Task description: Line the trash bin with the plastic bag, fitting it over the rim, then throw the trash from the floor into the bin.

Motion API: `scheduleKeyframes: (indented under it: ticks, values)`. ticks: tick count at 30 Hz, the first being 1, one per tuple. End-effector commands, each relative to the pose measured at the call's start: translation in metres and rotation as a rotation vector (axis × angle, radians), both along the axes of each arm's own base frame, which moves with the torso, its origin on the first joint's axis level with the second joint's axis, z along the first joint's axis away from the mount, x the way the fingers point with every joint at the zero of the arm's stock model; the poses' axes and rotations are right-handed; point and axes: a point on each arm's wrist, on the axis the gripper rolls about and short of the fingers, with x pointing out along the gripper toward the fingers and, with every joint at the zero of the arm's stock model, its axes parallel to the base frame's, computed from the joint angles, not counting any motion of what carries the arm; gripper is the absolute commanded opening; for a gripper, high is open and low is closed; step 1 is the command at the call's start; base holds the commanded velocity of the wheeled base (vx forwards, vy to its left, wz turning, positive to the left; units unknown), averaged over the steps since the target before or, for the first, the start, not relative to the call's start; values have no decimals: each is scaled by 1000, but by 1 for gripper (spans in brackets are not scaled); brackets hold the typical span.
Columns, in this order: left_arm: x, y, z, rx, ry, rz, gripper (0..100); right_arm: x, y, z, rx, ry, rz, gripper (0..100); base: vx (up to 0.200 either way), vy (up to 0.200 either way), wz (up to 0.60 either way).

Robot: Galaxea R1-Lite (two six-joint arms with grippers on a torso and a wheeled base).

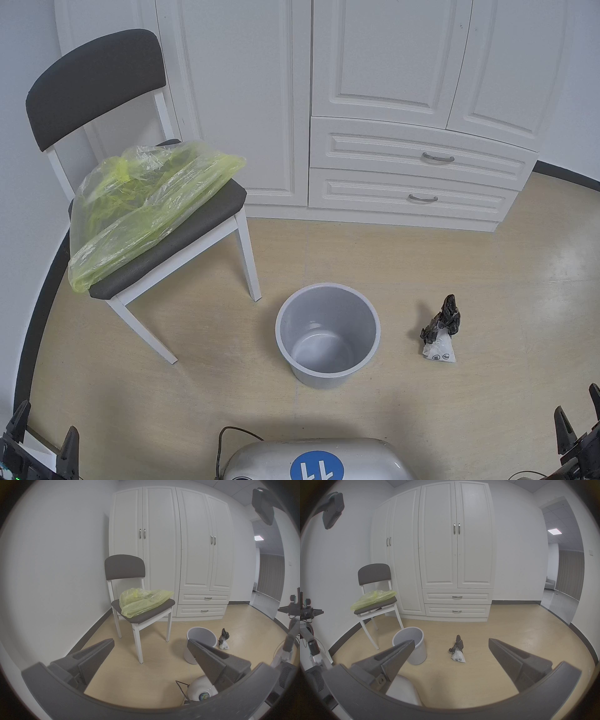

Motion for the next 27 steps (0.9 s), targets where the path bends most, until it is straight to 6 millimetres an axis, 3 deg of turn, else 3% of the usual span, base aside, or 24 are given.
scheduleKeyframes:
  ticks: [1, 27]
  values:
    - [0, 0, -5, 0, 2, 1, 100, 0, 0, -5, 0, 1, 0, 100, 0, 0, 0]
    - [0, 0, -5, 0, 2, 1, 100, 0, 0, -5, 0, 1, 0, 100, 0, 0, 0]
